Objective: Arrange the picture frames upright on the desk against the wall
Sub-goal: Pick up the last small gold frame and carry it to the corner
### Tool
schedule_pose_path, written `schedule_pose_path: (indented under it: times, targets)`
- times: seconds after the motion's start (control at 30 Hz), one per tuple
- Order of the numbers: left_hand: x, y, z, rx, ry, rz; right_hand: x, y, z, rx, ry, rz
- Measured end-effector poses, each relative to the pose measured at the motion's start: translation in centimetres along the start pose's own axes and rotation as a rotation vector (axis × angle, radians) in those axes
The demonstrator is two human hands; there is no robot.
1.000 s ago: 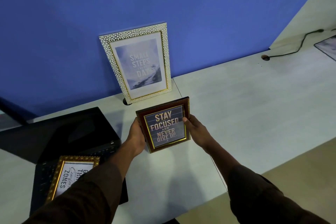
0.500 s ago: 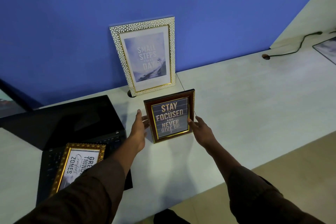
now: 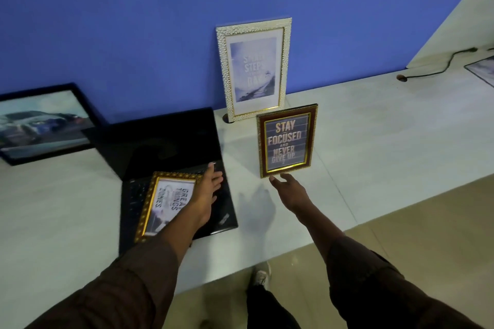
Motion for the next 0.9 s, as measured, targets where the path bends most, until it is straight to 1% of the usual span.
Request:
schedule_pose_path:
  times: [0.13,0.23,0.37,0.53,0.63,0.77,0.9]
  targets:
    - [3.6,-5.8,-0.7,-0.016,0.017,0.013,3.0,5.0,-2.1,0.007,-0.015,-0.042]
    - [6.6,-11.9,-1.1,-0.051,0.043,0.097,5.4,9.6,-4.5,0.031,-0.072,-0.104]
    - [8.6,-17.6,-1.0,-0.049,0.085,0.166,7.5,13.9,-7.3,0.015,-0.139,-0.173]
    - [9.4,-20.7,-0.3,-0.042,0.095,0.196,7.5,16.8,-9.4,0.08,-0.148,-0.204]
    - [9.2,-21.3,-0.4,-0.037,0.082,0.217,6.6,17.6,-9.8,0.12,-0.146,-0.219]
    - [7.3,-21.6,-1.1,-0.085,0.046,0.218,4.1,19.2,-8.8,0.142,-0.128,-0.262]
    - [5.1,-21.7,-1.9,-0.174,-0.008,0.226,2.0,21.2,-8.1,0.117,-0.158,-0.336]
Point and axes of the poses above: each hand's wrist, its own x-axis away from the middle knuckle, its own y-axis out of the palm, z = x × y, the point moved 9 cm from there along -x, towards the middle knuckle, and after that the axes turned 9 degrees about x, right-handed, at the moved point
